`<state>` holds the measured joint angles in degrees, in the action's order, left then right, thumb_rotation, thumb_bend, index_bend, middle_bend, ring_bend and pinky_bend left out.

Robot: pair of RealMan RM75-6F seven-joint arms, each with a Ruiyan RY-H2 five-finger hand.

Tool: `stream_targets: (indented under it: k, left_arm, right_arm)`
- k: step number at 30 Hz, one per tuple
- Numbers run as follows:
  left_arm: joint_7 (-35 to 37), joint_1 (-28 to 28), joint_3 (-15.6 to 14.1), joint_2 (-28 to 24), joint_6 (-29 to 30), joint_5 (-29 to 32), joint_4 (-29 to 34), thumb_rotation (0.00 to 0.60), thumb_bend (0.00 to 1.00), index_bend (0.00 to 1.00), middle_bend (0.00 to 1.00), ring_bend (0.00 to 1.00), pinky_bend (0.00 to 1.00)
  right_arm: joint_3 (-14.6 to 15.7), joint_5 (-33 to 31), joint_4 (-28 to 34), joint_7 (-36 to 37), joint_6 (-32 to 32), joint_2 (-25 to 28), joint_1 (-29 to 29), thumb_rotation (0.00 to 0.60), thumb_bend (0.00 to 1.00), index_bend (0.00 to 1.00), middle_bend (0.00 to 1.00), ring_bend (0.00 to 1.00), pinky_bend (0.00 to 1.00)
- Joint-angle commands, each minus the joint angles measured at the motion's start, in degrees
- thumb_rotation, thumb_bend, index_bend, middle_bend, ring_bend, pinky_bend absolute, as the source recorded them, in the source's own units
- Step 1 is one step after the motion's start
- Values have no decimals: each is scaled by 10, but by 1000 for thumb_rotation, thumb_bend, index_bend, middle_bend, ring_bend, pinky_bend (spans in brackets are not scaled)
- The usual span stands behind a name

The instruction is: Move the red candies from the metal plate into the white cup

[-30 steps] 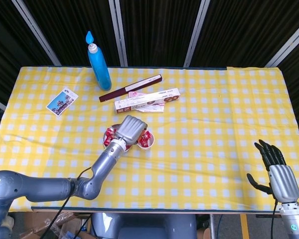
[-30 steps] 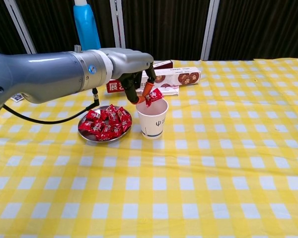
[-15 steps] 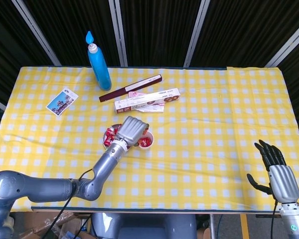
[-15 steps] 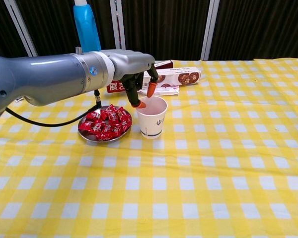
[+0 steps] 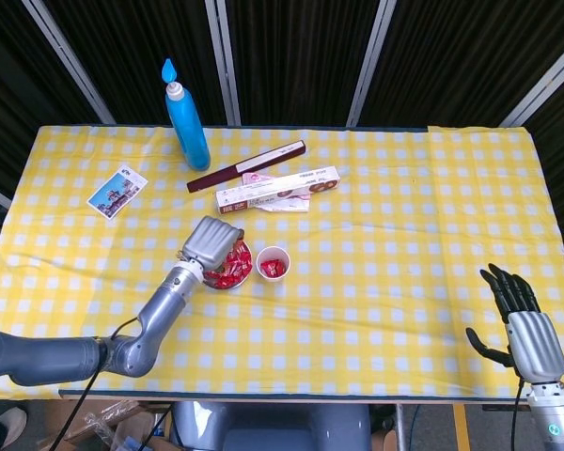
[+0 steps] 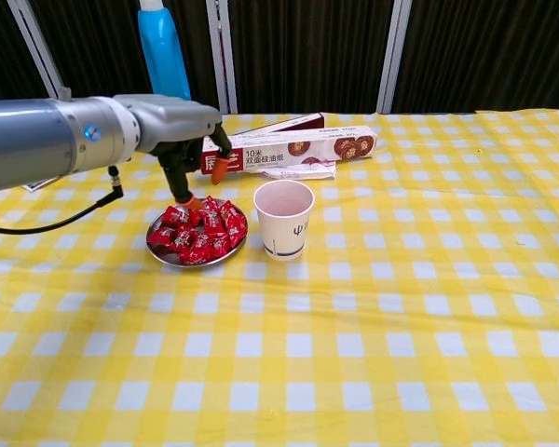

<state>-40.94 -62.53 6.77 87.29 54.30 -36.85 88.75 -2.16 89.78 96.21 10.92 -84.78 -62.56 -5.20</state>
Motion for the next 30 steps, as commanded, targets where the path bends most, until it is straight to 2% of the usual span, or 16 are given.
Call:
stream_targets:
  k: [1, 10, 18, 30]
  left_arm:
    - [1, 11, -17, -4, -10, 4, -5, 600, 223, 482, 962, 988, 1000]
    - [-22, 15, -36, 12, -12, 40, -35, 600, 217, 467, 964, 989, 1000]
    - [-43, 4, -30, 36, -22, 90, -66, 600, 216, 451, 961, 989, 1000]
    - [-48, -9, -18, 81, -30, 95, -108, 600, 275, 483, 964, 989, 1000]
  right_arm:
    - [0, -1, 0, -1, 1, 0, 0, 600, 387, 0, 0, 0, 0]
    - [-1, -4, 0, -3, 3, -1, -1, 600, 388, 0, 0, 0, 0]
    - [-1, -3, 1, -1, 3, -1, -1, 600, 388, 0, 0, 0, 0]
    - [0, -3, 3, 6, 4, 2, -1, 600, 388, 0, 0, 0, 0]
